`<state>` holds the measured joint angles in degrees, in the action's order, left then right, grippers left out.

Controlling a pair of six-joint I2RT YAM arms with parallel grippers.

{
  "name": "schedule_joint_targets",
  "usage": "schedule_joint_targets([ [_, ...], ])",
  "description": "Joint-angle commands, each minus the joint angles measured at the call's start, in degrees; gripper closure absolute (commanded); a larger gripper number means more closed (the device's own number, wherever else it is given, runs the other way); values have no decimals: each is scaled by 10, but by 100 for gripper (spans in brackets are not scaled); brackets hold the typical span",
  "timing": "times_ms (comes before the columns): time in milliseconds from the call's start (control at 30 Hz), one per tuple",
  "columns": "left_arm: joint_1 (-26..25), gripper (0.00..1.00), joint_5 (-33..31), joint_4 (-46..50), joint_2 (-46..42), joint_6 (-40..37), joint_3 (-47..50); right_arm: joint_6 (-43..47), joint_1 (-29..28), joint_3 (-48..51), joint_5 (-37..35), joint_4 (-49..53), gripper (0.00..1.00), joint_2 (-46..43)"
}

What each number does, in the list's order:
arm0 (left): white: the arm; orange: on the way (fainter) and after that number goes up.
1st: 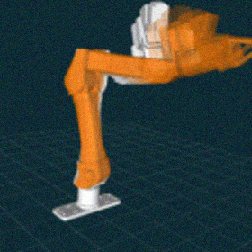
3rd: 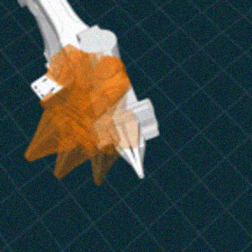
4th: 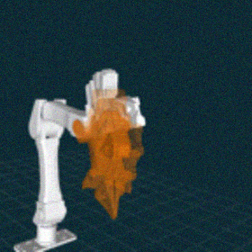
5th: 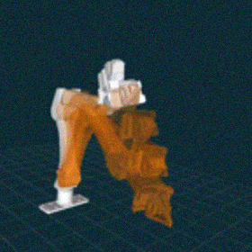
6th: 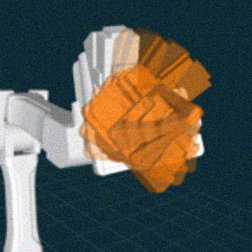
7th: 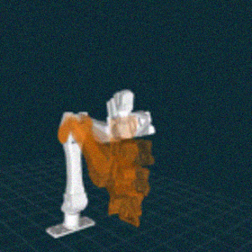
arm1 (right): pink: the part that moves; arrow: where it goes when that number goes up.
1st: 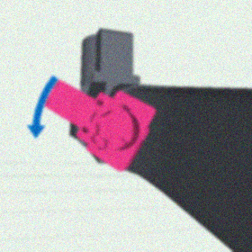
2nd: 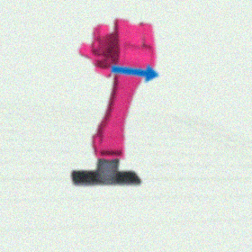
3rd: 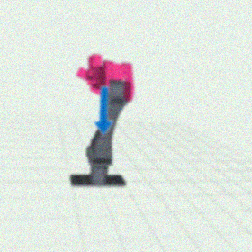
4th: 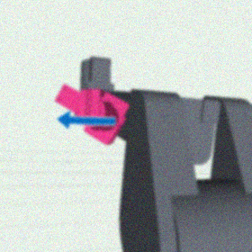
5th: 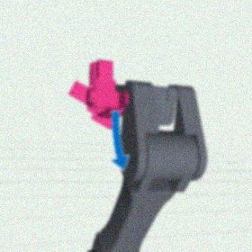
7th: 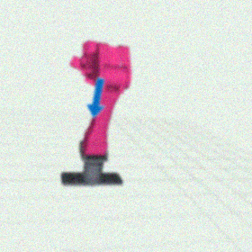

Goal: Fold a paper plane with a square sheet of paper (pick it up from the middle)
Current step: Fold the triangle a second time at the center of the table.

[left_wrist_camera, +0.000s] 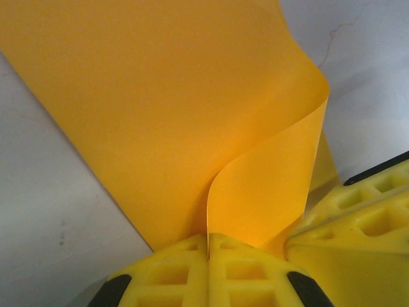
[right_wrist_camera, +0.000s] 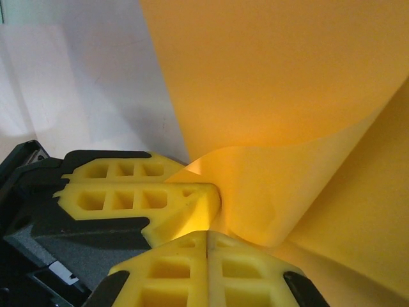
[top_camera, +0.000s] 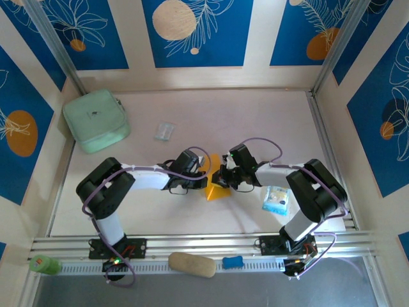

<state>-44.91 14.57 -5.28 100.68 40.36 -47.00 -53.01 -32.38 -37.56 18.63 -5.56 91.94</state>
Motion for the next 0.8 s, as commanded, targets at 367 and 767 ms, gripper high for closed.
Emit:
schedule_joint_targets([
  [367,0,100,-2,43,22,-11,3,-9,5,4,11,-10,96,-5],
  [767,0,100,-2,44,21,-11,3,-4,9,7,4,6,97,-27],
])
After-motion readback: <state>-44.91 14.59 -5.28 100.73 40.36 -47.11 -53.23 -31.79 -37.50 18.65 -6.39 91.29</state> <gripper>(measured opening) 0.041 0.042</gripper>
